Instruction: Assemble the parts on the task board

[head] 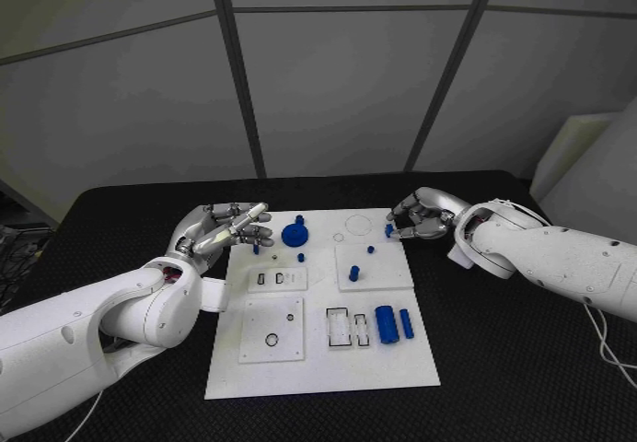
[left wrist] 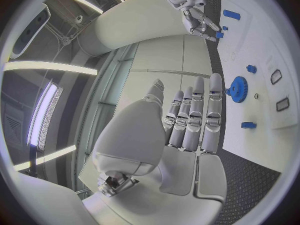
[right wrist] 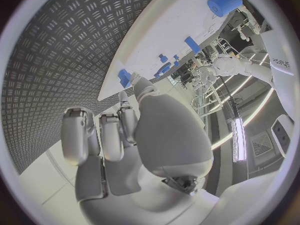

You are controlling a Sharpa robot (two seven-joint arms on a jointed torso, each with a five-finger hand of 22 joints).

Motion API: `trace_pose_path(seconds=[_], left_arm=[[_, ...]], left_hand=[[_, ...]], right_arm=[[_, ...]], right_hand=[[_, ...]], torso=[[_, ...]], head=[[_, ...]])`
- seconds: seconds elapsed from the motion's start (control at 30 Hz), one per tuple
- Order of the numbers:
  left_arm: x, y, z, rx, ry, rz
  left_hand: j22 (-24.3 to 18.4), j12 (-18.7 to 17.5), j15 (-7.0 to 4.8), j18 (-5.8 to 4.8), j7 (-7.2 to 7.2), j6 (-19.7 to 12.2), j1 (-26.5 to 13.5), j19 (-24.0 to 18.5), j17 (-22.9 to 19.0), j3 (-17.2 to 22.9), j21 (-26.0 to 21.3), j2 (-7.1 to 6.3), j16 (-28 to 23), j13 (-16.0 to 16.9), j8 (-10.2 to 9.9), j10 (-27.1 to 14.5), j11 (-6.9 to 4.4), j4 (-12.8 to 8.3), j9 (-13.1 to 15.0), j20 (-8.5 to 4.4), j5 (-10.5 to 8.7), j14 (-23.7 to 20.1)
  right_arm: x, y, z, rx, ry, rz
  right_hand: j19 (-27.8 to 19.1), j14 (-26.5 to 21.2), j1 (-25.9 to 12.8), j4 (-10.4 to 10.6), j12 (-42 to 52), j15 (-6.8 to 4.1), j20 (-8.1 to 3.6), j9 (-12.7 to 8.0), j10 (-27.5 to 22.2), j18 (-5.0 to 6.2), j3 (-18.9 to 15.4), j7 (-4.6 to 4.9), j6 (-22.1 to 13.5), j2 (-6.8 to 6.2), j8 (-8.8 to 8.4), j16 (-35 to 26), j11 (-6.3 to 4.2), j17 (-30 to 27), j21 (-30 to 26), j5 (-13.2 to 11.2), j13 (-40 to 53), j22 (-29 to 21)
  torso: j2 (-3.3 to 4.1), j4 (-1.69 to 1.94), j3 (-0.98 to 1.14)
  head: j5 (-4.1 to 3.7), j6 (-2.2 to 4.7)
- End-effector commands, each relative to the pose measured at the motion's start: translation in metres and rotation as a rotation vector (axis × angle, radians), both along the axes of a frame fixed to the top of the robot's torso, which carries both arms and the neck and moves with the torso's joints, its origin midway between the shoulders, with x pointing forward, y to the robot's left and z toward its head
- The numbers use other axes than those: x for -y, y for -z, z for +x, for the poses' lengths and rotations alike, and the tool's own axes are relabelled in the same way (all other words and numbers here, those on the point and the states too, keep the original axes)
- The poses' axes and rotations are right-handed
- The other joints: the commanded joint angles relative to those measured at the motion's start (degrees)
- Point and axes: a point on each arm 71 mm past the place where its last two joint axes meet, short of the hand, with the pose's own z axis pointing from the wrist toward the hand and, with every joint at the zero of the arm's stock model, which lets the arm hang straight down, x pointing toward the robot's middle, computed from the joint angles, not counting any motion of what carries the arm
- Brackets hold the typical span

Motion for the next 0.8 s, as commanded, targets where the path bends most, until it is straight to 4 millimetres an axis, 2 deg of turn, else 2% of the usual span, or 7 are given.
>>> trace_pose_path(seconds=[0.03, 0.43, 0.8], left_arm=[[0.0015, -0.001, 0.0001, 0.003, 0.013, -0.004], [0.0012, -0.0007, 0.0005, 0.002, 0.012, -0.003], [0.0008, -0.0005, 0.0008, 0.002, 0.012, -0.003]], left_hand=[[0.05, -0.25, 0.02, 2.75, 0.0, 0.15, -0.04, -0.25, 0.06, 0.05, 0.29, 0.47, -0.22, 0.04, -0.25, -0.17, 0.11, -0.25, 0.0, -0.04, -0.22, -0.56], [0.05, -0.26, 0.02, 2.76, 0.0, 0.16, 0.02, -0.33, 0.1, 0.09, 0.28, 0.53, -0.29, 0.05, -0.26, -0.16, 0.11, -0.33, 0.0, -0.03, -0.21, -0.61], [0.05, -0.26, 0.02, 2.76, 0.0, 0.16, 0.02, -0.33, 0.1, 0.09, 0.28, 0.53, -0.29, 0.05, -0.26, -0.16, 0.11, -0.33, 0.0, -0.03, -0.21, -0.61]], right_arm=[[-0.0018, 0.0016, 0.0006, -0.01, -0.007, -0.015], [-0.0046, 0.0082, 0.0007, -0.029, -0.013, -0.031], [-0.0038, 0.009, 0.0021, -0.023, -0.003, -0.032]], right_hand=[[0.21, 4.7, 0.17, -0.36, 0.33, -0.32, -0.24, 0.11, 0.41, -0.51, 0.17, 0.01, 0.55, 0.79, 0.2, 0.19, 0.18, 8.84, 0.08, 0.38, 3.48, 2.93], [0.29, 4.75, 0.28, -0.51, 0.68, -0.34, -0.23, 0.27, 0.69, -0.54, 0.38, -0.02, 1.79, 1.38, 0.54, 0.26, 0.15, 9.01, 0.14, 0.38, 3.8, 3.06], [0.45, 4.81, 0.07, -0.39, 1.1, -0.44, -0.3, 0.48, 1.03, -0.59, 0.65, -0.24, 3.41, 2.25, 1.01, 0.38, -0.02, 9.3, 0.27, 0.28, 4.19, 3.34]], torso=[[0.02, 0.08, 0.0], [-0.05, -0.02, -0.01], [-0.06, 0.06, 0.0]], head=[[-0.02, -0.12], [0.31, -0.42], [0.1, -0.53]])
